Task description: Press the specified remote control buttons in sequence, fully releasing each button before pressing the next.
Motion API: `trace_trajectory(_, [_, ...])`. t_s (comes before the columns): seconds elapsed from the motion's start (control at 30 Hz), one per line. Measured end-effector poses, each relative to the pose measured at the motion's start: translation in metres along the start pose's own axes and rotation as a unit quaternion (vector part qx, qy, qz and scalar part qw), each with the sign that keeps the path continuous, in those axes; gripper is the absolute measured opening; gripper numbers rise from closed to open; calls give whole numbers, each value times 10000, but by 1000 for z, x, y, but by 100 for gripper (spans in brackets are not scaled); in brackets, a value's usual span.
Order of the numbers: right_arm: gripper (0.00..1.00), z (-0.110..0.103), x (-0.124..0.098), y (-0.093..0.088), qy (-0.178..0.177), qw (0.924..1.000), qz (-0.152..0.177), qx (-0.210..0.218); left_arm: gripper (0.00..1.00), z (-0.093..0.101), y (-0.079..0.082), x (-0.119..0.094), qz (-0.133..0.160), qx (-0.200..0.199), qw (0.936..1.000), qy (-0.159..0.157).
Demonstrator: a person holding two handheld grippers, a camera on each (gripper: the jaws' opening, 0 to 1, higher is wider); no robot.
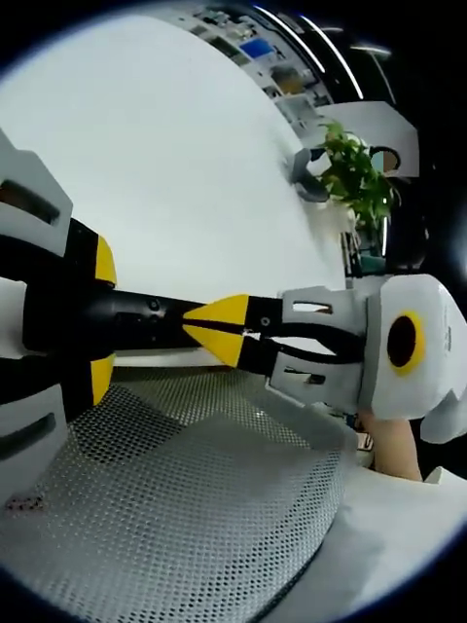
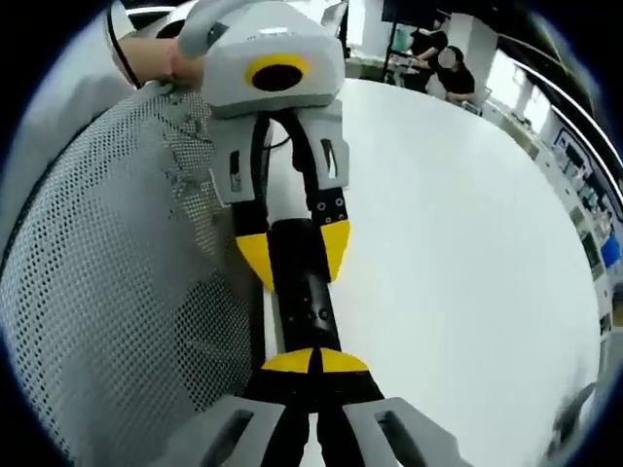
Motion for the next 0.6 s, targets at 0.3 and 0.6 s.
trace_trajectory(0.3, [0,2,1,0,-8,9999,113,57,25,0,-1,-1,8,-5,10000,8])
trace_trajectory(0.6, [0,4,-3,-7,260,9974,644,181,25,0,0,-1,-28,-9,10000,16])
Point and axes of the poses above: the point that each gripper's makers call its tool centre point, and the gripper's own axes: x roughly forward along the fingers, z roughly to its right, y roughly out of its top, the point moved 6 cm from there along -x, roughly backward along the fingers, and after that the axes turned 6 degrees about y, right-handed, at the moved point
